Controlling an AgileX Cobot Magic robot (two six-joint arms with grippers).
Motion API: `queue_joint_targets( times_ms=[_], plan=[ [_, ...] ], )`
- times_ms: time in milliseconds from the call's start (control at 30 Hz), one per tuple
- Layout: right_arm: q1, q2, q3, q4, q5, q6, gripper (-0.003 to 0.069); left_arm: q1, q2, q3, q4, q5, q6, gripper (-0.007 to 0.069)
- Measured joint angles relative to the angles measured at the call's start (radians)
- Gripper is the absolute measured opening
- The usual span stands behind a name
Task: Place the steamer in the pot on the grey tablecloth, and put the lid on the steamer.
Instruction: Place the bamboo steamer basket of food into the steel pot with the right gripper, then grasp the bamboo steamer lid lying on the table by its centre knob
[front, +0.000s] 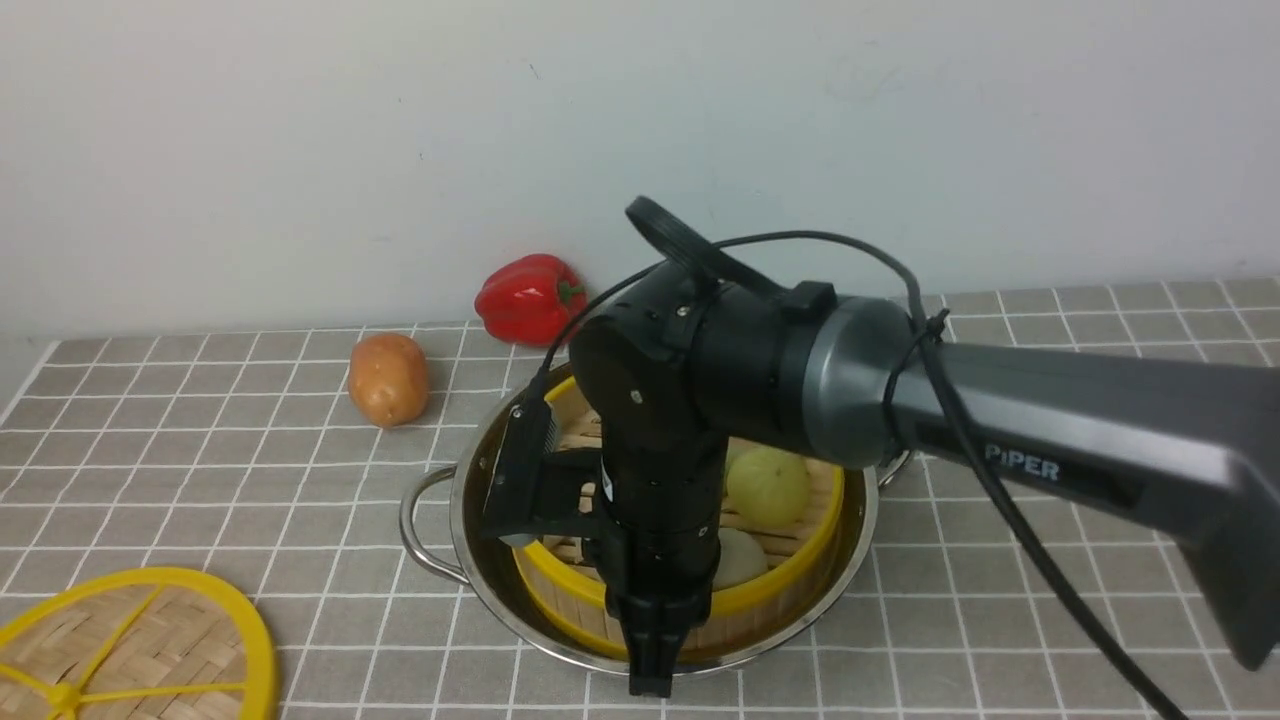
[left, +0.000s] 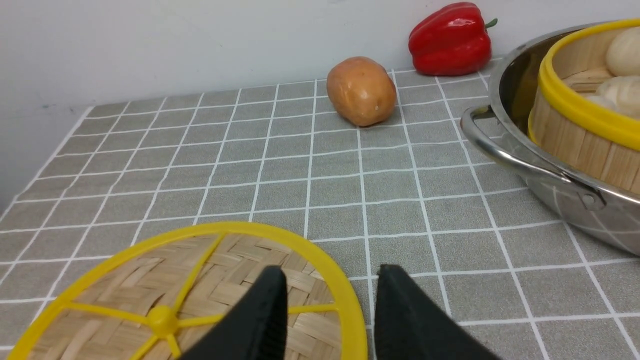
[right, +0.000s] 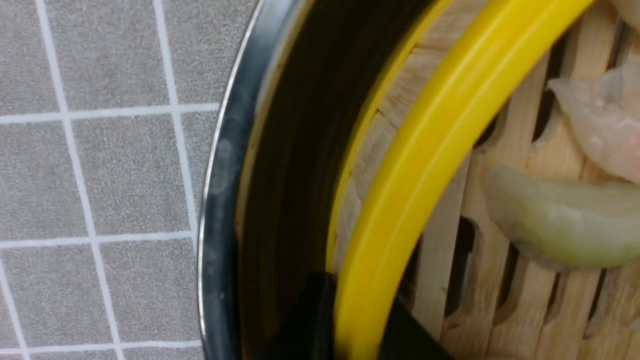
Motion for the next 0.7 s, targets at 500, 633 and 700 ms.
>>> queue_joint_targets(
  times_ms=[500, 633, 700],
  plan=[
    [0.000, 0.007, -0.059, -0.011, -0.021, 0.043, 0.0542, 0.000, 0.000, 0.000, 0.000, 0.000, 0.000, 0.0243],
    [0.000, 0.003, -0.163, -0.018, -0.021, 0.088, 0.0613, 0.000, 0.000, 0.000, 0.000, -0.001, 0.000, 0.0243],
    [0.000, -0.017, -0.246, -0.021, -0.022, 0.123, 0.0615, 0.000, 0.000, 0.000, 0.000, -0.001, 0.000, 0.0243]
  ],
)
